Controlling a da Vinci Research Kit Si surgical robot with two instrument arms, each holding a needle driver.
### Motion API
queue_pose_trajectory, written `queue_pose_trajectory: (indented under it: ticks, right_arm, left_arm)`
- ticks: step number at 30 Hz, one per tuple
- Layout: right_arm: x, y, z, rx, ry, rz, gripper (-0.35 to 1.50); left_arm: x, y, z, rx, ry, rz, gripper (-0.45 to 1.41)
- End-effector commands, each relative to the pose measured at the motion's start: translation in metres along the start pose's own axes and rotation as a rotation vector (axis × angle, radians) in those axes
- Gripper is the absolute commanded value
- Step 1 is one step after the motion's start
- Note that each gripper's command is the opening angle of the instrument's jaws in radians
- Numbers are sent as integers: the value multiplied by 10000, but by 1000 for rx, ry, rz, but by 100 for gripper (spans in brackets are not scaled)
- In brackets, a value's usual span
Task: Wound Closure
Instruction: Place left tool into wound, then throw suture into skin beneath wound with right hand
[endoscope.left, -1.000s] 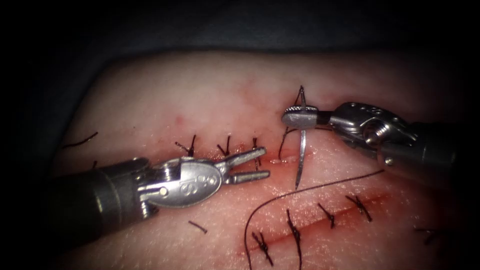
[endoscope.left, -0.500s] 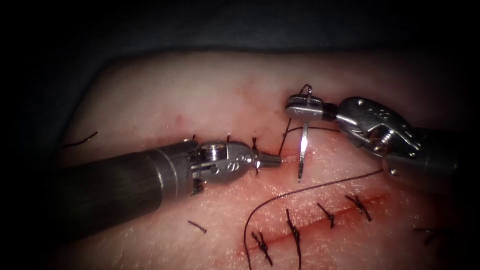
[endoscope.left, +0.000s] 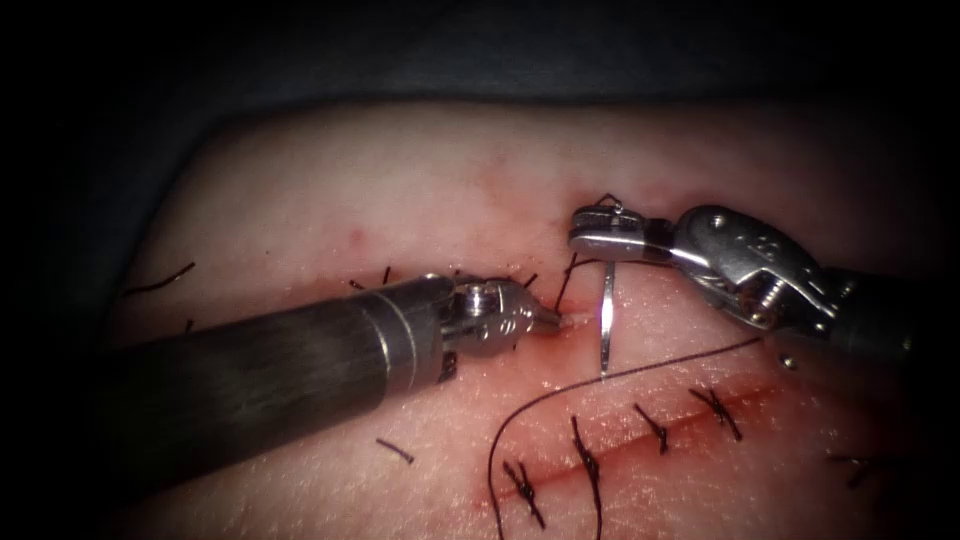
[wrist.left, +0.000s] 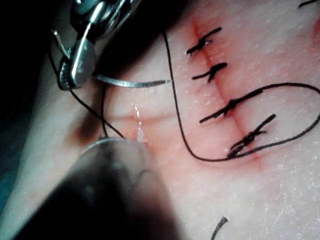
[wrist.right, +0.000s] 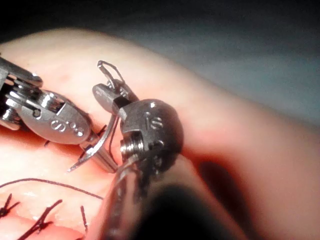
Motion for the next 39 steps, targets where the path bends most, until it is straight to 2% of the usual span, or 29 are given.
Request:
queue_pose_trajectory:
  ticks: [1,5,6,10,16,19,23,25,28,32,39]
  right_arm:
    - [0,0,12,16,10,-49,-35]
    - [-3,1,14,46,27,-132,-35]
    - [-3,3,16,45,41,-201,-35]
    - [-4,9,20,31,77,-244,-35]
    - [-3,20,29,15,170,-282,-35]
    - [0,25,33,-14,223,-319,-35]
    - [-3,28,34,-27,242,-395,-35]
    - [-7,28,34,-31,245,-433,-35]
    - [-25,27,35,-48,285,-521,-35]
    - [-37,25,36,-61,298,-579,-35]
    - [-43,22,37,-76,313,-648,-35]
  left_arm:
    - [1,-16,8,-2,-18,-4,-45]
    - [-7,-30,16,-3,-47,-5,-45]
    - [-11,-33,21,-31,-69,-2,-45]
    - [-16,-28,25,-95,-99,12,-45]
    - [-14,-16,14,-206,-63,26,-45]
    - [-12,-13,11,-210,-58,28,-45]
    - [-12,-12,12,-209,-57,30,-18]
    - [-12,-12,14,-210,-55,31,-15]
    - [-12,-10,15,-218,-45,26,-8]
    - [-12,-9,15,-227,-35,22,26]
    - [-10,-8,13,-223,-33,4,22]
